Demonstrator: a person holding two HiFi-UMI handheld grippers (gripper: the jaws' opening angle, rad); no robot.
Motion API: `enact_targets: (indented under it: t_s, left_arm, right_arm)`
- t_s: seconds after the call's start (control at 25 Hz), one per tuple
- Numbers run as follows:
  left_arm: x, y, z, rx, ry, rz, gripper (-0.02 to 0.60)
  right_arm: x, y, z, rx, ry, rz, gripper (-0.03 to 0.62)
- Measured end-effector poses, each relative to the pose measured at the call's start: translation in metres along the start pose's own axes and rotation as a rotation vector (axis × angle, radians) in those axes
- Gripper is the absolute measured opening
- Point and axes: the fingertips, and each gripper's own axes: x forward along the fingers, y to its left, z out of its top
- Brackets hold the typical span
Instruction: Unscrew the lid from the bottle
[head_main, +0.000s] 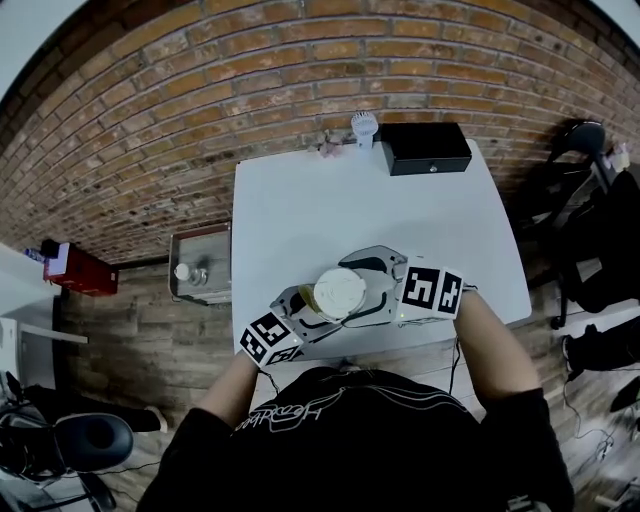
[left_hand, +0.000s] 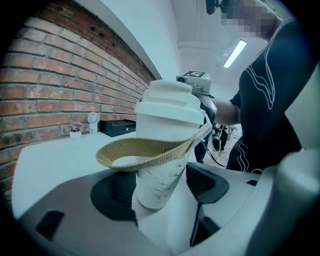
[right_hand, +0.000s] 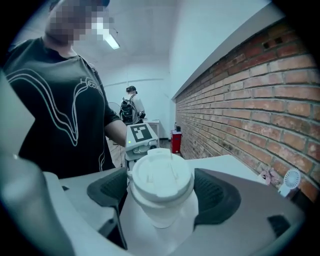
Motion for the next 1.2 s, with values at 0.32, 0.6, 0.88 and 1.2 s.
enact_targets:
  t_s: [0.32,0.6,0.88,1.2]
  left_arm:
    - [0.001,0.003,0.001,-0.03,0.002,-0.012,0.327]
    - [0.003,0.001,0.002,-0.016,0.009,-0.028,0.327]
    - [0.006,0.0,0.006,-0.009,0.01,-0.035,0.327]
    - [0.003,0.0,0.001,-0.005,0.001,-0.034,0.327]
  right_arm:
    - [-0.009,-0.013,0.012,0.114,-0.066,-0.228,0.407]
    - [-0.015,-0.011,0.019,0.215,-0.133,-0.307,0.356]
    - [-0.021,-0.018,0.013,0.246,-0.09,-0.427,0.34]
    - [-0.01,-0.014,0.008,0.315,-0.063,-0.427,0.344]
